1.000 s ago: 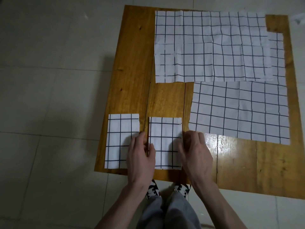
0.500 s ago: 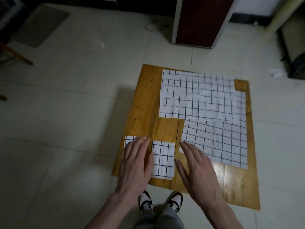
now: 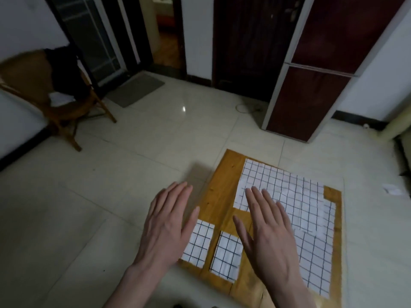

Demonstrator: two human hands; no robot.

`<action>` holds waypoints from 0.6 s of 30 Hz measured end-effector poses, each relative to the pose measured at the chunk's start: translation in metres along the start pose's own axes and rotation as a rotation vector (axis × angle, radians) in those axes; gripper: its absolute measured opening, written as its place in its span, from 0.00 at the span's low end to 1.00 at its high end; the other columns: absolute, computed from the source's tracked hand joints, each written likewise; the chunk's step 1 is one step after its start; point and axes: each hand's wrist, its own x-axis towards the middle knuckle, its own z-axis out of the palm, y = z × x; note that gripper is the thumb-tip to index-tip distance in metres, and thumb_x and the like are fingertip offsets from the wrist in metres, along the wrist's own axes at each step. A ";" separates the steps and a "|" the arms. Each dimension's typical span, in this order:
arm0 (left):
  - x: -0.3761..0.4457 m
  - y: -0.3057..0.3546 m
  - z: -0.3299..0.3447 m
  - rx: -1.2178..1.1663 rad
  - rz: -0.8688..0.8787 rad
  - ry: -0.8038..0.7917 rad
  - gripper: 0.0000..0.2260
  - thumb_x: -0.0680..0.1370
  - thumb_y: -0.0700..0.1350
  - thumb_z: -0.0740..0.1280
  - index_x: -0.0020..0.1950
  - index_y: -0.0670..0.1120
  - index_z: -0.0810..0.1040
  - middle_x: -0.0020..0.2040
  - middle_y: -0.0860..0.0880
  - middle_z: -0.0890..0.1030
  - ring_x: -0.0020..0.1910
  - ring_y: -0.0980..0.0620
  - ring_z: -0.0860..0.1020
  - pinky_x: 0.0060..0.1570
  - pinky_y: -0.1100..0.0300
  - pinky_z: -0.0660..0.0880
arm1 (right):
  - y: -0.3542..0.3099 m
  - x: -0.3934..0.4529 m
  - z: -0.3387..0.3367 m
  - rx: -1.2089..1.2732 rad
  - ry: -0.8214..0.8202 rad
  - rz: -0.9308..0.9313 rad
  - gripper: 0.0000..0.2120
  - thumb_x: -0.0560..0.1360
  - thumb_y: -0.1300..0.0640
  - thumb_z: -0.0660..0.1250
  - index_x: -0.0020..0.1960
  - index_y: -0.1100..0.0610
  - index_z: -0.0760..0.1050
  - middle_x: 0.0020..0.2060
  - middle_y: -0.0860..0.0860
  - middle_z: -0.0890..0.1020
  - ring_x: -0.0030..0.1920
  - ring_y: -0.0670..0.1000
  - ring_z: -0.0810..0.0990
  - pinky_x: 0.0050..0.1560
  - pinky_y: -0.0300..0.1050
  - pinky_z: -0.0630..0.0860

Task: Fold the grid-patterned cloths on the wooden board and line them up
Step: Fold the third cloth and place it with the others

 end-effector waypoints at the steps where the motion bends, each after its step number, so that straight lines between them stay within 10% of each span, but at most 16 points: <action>1: 0.001 -0.002 -0.009 0.006 -0.014 0.032 0.26 0.87 0.59 0.50 0.77 0.45 0.71 0.76 0.49 0.73 0.77 0.51 0.67 0.80 0.56 0.56 | -0.007 0.006 -0.005 0.010 0.007 -0.012 0.32 0.86 0.36 0.48 0.82 0.55 0.61 0.80 0.52 0.66 0.82 0.53 0.61 0.82 0.55 0.56; 18: 0.037 -0.155 -0.092 0.037 -0.228 0.179 0.24 0.86 0.58 0.54 0.76 0.46 0.72 0.74 0.49 0.75 0.76 0.51 0.68 0.75 0.61 0.57 | -0.179 0.126 0.031 0.034 -0.001 -0.216 0.32 0.86 0.36 0.48 0.81 0.55 0.64 0.77 0.53 0.71 0.80 0.52 0.65 0.82 0.55 0.57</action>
